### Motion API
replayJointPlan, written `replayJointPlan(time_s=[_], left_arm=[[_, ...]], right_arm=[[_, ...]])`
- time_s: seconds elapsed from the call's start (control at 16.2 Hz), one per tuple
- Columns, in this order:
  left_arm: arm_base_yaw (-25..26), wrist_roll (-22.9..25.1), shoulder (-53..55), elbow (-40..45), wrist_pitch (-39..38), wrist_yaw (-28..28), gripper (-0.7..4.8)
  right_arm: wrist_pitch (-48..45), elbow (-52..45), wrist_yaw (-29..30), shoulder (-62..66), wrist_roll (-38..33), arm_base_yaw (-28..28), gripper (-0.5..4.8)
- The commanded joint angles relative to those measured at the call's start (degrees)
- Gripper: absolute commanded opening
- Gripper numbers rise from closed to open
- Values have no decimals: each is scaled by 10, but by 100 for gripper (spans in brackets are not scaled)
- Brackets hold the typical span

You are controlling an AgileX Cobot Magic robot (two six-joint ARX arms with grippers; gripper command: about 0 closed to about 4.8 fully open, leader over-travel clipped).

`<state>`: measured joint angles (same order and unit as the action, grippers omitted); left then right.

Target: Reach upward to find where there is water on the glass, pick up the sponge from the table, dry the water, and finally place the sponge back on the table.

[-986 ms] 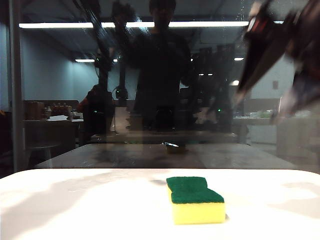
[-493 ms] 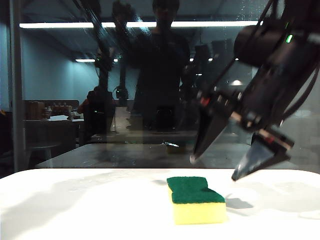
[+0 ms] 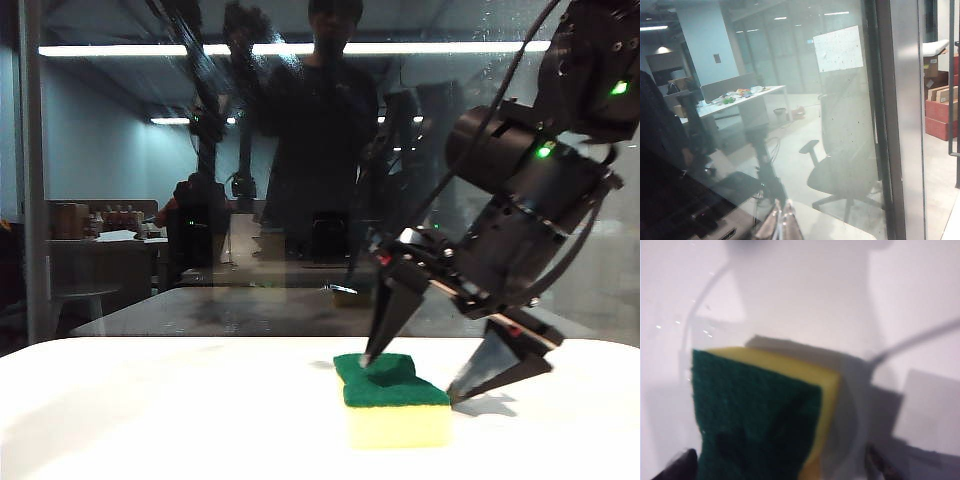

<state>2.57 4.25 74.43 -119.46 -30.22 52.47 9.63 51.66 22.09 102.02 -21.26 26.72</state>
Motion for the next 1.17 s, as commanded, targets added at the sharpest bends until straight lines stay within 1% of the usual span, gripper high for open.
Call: replayJointPlan(time_s=[0.06, 0.12, 0.25, 0.37, 0.43, 0.49, 0.55, 0.62, 0.74, 0.8, 0.86, 0.99, 1.05, 1.11, 1.17], left_arm=[[0, -2, -2, -3, 7, 3, -6], [0, -2, -2, -3, 7, 3, -6], [0, -2, -2, -3, 7, 3, -6], [0, -2, -2, -3, 7, 3, -6], [0, -2, -2, -3, 7, 3, -6], [0, -2, -2, -3, 7, 3, -6], [0, -2, -2, -3, 7, 3, -6], [0, -2, -2, -3, 7, 3, -6], [0, -2, -2, -3, 7, 3, -6], [0, -2, -2, -3, 7, 3, -6], [0, -2, -2, -3, 7, 3, -6], [0, -2, -2, -3, 7, 3, -6], [0, -2, -2, -3, 7, 3, -6], [0, -2, -2, -3, 7, 3, -6], [0, -2, -2, -3, 7, 3, -6]], right_arm=[[-15, 1, -8, 6, -17, 6, 425], [-14, 1, -17, 6, -18, 6, 417], [-6, 1, -41, 7, -29, 6, 417], [-2, 1, -40, 15, -35, 6, 410], [1, 1, -40, 19, -42, 6, 388], [7, 1, -40, 25, -43, 7, 351], [12, 1, -40, 31, -43, 10, 335], [15, 1, -25, 37, -43, 17, 335], [14, 1, -25, 45, -43, 36, 335], [14, 1, -31, 47, -43, 47, 325], [12, 1, -31, 49, -43, 53, 294], [13, 1, -29, 52, -43, 56, 151], [13, 1, -29, 52, -43, 56, 103], [13, 1, -29, 51, -42, 56, -14], [12, 1, -29, 51, -42, 56, -6]])
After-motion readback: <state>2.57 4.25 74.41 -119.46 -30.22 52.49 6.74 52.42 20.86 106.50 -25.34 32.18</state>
